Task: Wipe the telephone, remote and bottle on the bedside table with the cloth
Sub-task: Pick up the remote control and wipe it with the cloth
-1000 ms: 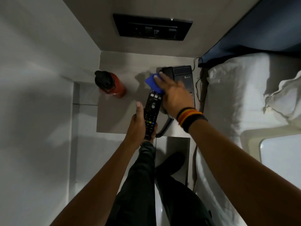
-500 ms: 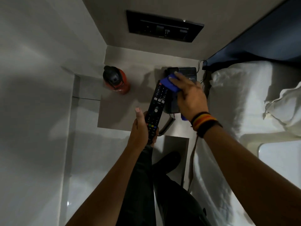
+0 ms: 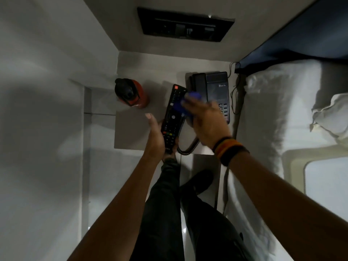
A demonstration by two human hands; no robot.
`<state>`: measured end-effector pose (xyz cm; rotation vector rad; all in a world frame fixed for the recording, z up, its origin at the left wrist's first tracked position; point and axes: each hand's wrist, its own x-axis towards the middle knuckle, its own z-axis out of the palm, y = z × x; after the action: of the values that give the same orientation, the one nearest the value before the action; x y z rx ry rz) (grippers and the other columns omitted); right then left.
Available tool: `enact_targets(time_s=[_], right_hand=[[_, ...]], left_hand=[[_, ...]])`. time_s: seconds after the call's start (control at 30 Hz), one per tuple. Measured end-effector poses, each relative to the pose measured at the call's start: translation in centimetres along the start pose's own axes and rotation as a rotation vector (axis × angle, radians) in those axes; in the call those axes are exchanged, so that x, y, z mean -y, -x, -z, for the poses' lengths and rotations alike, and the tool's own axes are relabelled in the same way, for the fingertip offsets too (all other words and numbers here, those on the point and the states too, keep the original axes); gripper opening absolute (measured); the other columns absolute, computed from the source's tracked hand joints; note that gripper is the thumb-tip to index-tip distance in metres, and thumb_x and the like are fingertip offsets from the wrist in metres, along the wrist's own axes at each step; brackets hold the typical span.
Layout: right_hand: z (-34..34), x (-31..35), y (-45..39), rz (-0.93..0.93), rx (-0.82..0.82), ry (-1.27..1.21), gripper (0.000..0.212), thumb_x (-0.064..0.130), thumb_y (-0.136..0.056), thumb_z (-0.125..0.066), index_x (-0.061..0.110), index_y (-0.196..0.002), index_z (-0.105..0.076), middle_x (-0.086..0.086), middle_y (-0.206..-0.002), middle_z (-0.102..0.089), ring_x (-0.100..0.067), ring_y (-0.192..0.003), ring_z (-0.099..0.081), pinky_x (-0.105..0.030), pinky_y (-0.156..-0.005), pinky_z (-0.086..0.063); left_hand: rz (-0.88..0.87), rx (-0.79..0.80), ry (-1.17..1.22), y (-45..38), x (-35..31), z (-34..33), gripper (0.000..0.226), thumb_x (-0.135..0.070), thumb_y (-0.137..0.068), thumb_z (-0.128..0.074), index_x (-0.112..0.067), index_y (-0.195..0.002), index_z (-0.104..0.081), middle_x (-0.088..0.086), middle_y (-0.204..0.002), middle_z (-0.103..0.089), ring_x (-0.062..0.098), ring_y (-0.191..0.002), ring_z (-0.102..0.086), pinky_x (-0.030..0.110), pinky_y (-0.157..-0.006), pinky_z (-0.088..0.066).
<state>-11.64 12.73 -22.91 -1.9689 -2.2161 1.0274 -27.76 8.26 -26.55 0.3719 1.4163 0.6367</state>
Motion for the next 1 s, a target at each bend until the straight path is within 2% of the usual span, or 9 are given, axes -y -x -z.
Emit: enact_targets(time_s=[0.07, 0.17, 0.3, 0.37, 0.47, 0.57, 0.73, 0.83, 1.0], right_hand=[[0.8, 0.0, -2.1, -0.074, -0.001, 0.003, 0.057, 0.010, -0.094, -0.051, 0.033, -0.146, -0.043, -0.008, -0.153, -0.040, -0.031, -0.121, -0.046, -0.040, -0.104, -0.044], [-0.6, 2.1, 0.4, 0.038, 0.089, 0.096, 0.064, 0.009, -0.093, -0.052, 0.030, -0.151, -0.036, -0.001, -0.160, -0.030, -0.033, -0.131, -0.037, -0.044, -0.110, -0.040], [-4.2, 3.4, 6.6, 0.157, 0.155, 0.097, 0.064, 0.009, -0.090, -0.056, 0.032, -0.148, -0.040, 0.008, -0.161, -0.031, -0.033, -0.119, -0.045, -0.043, -0.097, -0.048], [-5.0, 2.5, 7.7, 0.118, 0.196, 0.012, 0.060, 0.008, -0.091, -0.054, 0.034, -0.145, -0.045, 0.011, -0.155, -0.041, -0.029, -0.115, -0.047, -0.039, -0.093, -0.046], [-5.0, 0.6, 7.5, -0.039, 0.185, -0.179, 0.056, 0.001, -0.090, -0.049, 0.030, -0.137, -0.057, 0.009, -0.147, -0.053, -0.024, -0.117, -0.049, -0.038, -0.102, -0.043], [-4.1, -1.0, 7.1, -0.182, 0.094, -0.275, 0.057, -0.002, -0.087, -0.049, 0.029, -0.134, -0.061, 0.007, -0.141, -0.059, -0.020, -0.115, -0.052, -0.035, -0.105, -0.041], [-2.4, -1.9, 6.8, -0.258, 0.035, -0.402, 0.054, -0.003, -0.089, -0.047, 0.028, -0.128, -0.065, 0.004, -0.130, -0.065, -0.009, -0.106, -0.054, 0.003, -0.085, -0.033], [-2.4, -1.6, 6.7, -0.283, 0.038, -0.438, 0.052, -0.002, -0.091, -0.046, 0.029, -0.128, -0.065, 0.012, -0.127, -0.063, -0.007, -0.108, -0.053, -0.008, -0.092, -0.035], [-2.9, -0.6, 7.0, -0.304, 0.012, -0.521, 0.052, -0.004, -0.090, -0.044, 0.028, -0.126, -0.066, 0.016, -0.120, -0.061, 0.010, -0.097, -0.054, 0.002, -0.080, -0.037]], left_hand=[[-0.050, 0.070, -0.028, -0.5, -0.3, -0.2, 0.105, -0.075, -0.097, 0.011, -0.006, -0.094, -0.068, 0.020, -0.066, -0.060, 0.025, -0.045, -0.057, 0.027, -0.042, -0.049], [-0.017, 0.047, -0.052, -1.2, -0.8, -0.4, 0.105, -0.083, -0.094, 0.004, -0.011, -0.102, -0.072, 0.019, -0.074, -0.070, 0.030, -0.059, -0.067, 0.032, -0.051, -0.057], [0.040, 0.008, -0.174, -2.8, -0.3, 0.3, 0.112, -0.097, -0.077, -0.001, -0.026, -0.118, -0.076, 0.014, -0.112, -0.081, 0.031, -0.112, -0.076, 0.047, -0.100, -0.058], [0.050, 0.020, -0.210, -3.4, 0.8, 0.5, 0.111, -0.102, -0.071, -0.009, -0.024, -0.116, -0.074, 0.014, -0.110, -0.080, 0.030, -0.109, -0.076, 0.042, -0.097, -0.059], [0.025, -0.022, -0.326, -4.9, 2.4, 0.3, 0.082, -0.084, -0.094, -0.032, -0.021, -0.132, -0.067, -0.005, -0.111, -0.076, 0.023, -0.117, -0.072, 0.024, -0.086, -0.057], [0.011, -0.047, -0.422, -6.7, 3.0, 0.1, 0.058, -0.061, -0.108, -0.040, -0.018, -0.137, -0.066, 0.008, -0.130, -0.073, 0.029, -0.125, -0.067, 0.044, -0.105, -0.056], [0.000, -0.175, -0.486, -7.9, 3.1, 1.8, 0.049, -0.047, -0.112, -0.044, -0.008, -0.131, -0.067, 0.019, -0.127, -0.071, 0.035, -0.116, -0.067, 0.041, -0.098, -0.054], [0.003, -0.182, -0.504, -8.5, 3.0, 2.3, 0.042, -0.042, -0.109, -0.054, -0.008, -0.128, -0.070, 0.020, -0.123, -0.073, 0.035, -0.112, -0.069, 0.034, -0.089, -0.050], [-0.080, -0.308, -0.550, -8.5, 2.5, 2.8, 0.030, -0.033, -0.100, -0.073, -0.010, -0.118, -0.078, 0.012, -0.112, -0.080, 0.022, -0.094, -0.071, 0.025, -0.076, -0.049]])
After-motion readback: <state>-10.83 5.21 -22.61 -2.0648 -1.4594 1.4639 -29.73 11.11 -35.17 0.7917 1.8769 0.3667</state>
